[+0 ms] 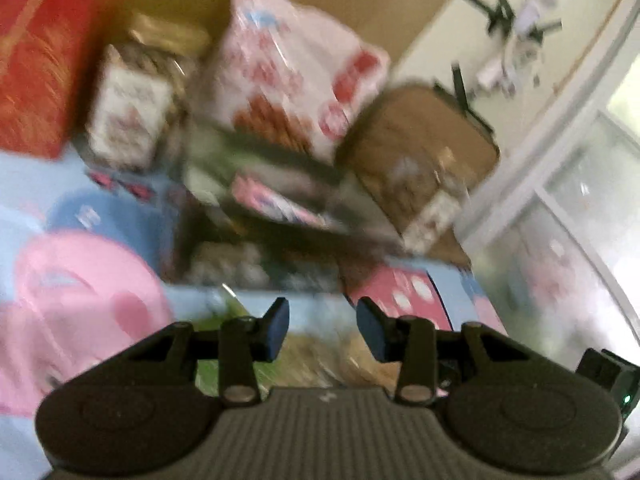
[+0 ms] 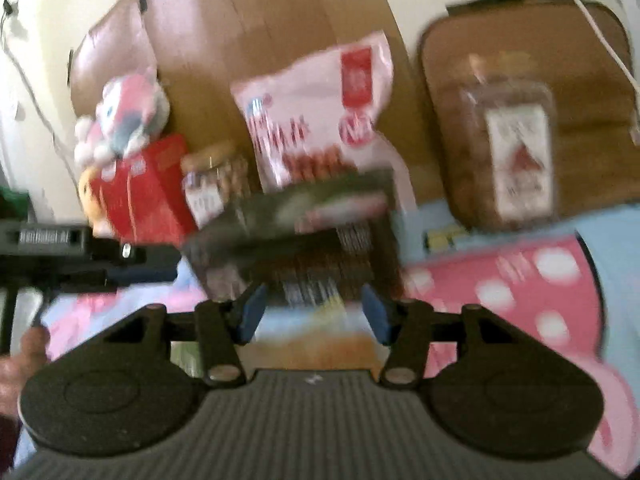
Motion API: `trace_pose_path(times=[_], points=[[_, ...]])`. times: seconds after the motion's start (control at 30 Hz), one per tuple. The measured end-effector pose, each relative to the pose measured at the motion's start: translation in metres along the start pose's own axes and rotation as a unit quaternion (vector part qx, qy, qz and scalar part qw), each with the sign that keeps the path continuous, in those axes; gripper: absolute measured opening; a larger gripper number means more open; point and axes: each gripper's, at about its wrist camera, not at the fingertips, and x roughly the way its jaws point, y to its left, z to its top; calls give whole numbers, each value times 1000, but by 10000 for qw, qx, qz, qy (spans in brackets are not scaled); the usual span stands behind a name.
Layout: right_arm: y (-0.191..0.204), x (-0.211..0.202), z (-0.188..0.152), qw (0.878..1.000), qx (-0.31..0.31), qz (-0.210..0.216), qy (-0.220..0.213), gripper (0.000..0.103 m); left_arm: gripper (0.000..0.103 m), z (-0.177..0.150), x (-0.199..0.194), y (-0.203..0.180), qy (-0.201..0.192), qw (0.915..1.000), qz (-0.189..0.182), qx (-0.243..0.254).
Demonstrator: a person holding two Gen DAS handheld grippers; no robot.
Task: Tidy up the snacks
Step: 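Grasp the clear bag of yellow snacks with the right gripper, then place the clear snack bag into the dark tin and release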
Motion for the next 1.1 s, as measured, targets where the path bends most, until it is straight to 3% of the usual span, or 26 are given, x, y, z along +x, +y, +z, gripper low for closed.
trace_pose_path(times=[0.03,0.17,0.4,0.47,0.5,0.57,0.63,0.8,0.93,1.1], points=[[-1,-4,-8,9999,7,-86,74,57,39,-2,7,-4,107,9999,-2,20],[-11,-16,-24,9993,348,-6,145,58,61,-4,33,-21,235,9995,132,174],[-8,-18,-32,9994,7,-60,331,62,52,-16,74,-37,604,9962,490,396],[-12,-15,-36,9991,100,15,408,61,44,-21,76,-46,721,9950,400,558],[-13,-13,-38,9990,112,49,422,61,45,-25,76,-51,805,9947,306,565],[-14,-13,-39,9993,97,-3,358,58,45,-32,73,-60,716,9934,445,774],[-16,-14,-39,9994,35,-114,312,43,44,-35,70,-64,662,9931,496,826],[-18,-21,-40,9997,-12,-76,210,36,41,-35,59,-72,561,9944,464,763],[-3,-37,-36,9992,-364,-90,-151,35,41,-29,32,-84,122,9945,363,970],[13,-43,-7,9949,-667,74,-747,35,42,3,2,-84,-488,9934,337,980]])
